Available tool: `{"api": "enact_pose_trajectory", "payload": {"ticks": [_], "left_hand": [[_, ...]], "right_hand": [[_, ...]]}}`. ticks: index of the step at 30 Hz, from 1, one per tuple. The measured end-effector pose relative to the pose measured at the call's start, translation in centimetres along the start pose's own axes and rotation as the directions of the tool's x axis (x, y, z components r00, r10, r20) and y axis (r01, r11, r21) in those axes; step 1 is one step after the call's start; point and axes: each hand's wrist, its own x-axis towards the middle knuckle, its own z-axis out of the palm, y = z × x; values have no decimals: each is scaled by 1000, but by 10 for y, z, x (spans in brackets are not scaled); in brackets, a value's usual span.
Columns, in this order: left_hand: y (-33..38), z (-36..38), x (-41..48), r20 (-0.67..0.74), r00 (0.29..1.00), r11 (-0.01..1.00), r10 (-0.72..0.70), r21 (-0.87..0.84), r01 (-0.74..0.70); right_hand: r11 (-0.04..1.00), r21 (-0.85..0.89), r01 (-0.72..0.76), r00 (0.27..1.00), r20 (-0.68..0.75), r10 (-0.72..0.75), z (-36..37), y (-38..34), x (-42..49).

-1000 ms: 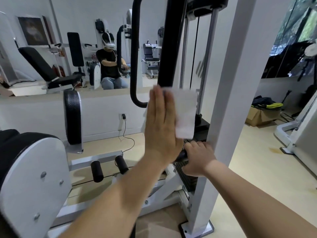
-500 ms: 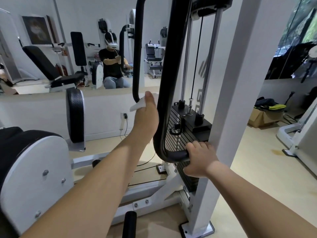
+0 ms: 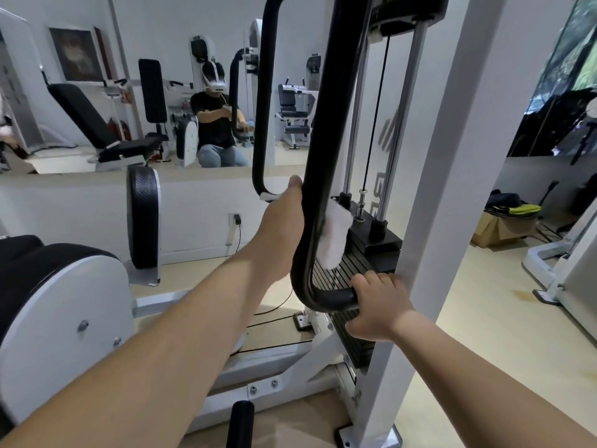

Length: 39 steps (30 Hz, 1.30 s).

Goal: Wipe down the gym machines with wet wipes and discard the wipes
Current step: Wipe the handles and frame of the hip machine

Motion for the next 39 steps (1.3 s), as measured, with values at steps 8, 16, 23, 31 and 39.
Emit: {"api": "enact_pose_trajectory", "payload": {"ticks": [8, 16, 23, 31, 39], "left_hand": [[-64, -12, -5, 51, 998, 993, -44, -105, 49], [-49, -11, -18, 10, 999, 995, -50, -86, 50], [-44, 7, -15, -100, 970, 975, 221, 45, -217], [-136, 12, -57, -99, 959, 894, -266, -397, 207], [-55, 14, -26, -189, 962, 981, 196, 42, -192]], "right_hand": [[1000, -8, 1, 1000, -23, -1, 0, -2, -3], [1000, -5, 6, 1000, -14, -6, 0, 0, -1], [1000, -14, -4, 999, -35, 3, 2, -1, -3], [1000, -6, -8, 998, -59, 8, 7, 1, -1], [1000, -22, -13, 996, -86, 11, 8, -1, -1]]}}
